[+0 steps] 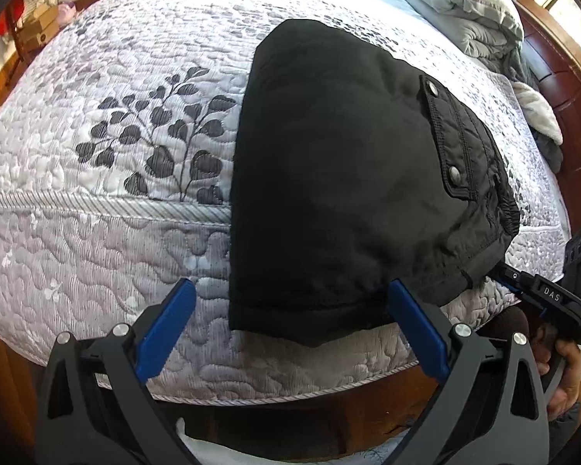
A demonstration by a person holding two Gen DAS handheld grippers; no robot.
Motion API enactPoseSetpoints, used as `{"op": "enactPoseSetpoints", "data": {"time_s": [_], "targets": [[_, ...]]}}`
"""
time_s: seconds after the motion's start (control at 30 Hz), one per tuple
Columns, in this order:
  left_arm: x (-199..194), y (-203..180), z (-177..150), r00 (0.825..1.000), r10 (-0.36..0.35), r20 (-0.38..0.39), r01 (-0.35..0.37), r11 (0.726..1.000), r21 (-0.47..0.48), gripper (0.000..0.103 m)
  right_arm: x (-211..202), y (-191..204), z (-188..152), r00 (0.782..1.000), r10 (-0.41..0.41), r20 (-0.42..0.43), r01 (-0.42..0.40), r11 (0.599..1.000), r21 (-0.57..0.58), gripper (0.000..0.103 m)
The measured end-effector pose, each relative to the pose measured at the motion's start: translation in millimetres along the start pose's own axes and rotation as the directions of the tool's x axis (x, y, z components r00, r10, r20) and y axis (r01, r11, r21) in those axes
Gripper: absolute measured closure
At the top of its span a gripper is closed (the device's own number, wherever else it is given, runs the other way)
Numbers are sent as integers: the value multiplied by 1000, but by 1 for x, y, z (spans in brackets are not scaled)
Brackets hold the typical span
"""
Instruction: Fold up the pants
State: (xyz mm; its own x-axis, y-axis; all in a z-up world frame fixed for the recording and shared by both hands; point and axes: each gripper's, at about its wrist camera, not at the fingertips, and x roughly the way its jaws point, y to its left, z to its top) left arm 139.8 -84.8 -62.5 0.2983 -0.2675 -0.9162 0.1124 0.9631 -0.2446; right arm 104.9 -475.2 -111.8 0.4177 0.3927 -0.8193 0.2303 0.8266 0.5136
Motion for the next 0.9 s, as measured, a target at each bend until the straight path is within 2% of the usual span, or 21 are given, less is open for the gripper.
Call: {"op": "enactPoseSetpoints", "data": {"time_s": [0.1,0.17,0.27,0.43,0.6,0.63,0.9], "targets": [[2,-7,0,1000,10,5,-10,1000,12,4,-4,-4,1,1000,-2,2,2,1000,-1,89],[6,-10,0,1000,6,-2,-6,1000,17,4,-5,-2,1,999,-33,3,33,999,-33,91],[10,-11,-1,1000,4,-9,-4,1000,18,4,-2,0,0,998,-61,-4,60,997,-39,92],[10,-11,4,1000,-3,-9,3,1000,23,4,-2,6,-3,999,-50,-2,50,997,-55,92],[1,0,8,1000,-1,4,1,1000,25,4,-20,8,-4,1000,-17,-22,15,996,-87,71],[-2,3,9,1000,-6,7,6,1000,20,4,-24,7,-5,1000,-15,-17,13,996,-92,70],[-4,28,46,994,-109,8,109,994,-30,4,-59,-1,25,994,81,67,-76,994,-78,37]]}}
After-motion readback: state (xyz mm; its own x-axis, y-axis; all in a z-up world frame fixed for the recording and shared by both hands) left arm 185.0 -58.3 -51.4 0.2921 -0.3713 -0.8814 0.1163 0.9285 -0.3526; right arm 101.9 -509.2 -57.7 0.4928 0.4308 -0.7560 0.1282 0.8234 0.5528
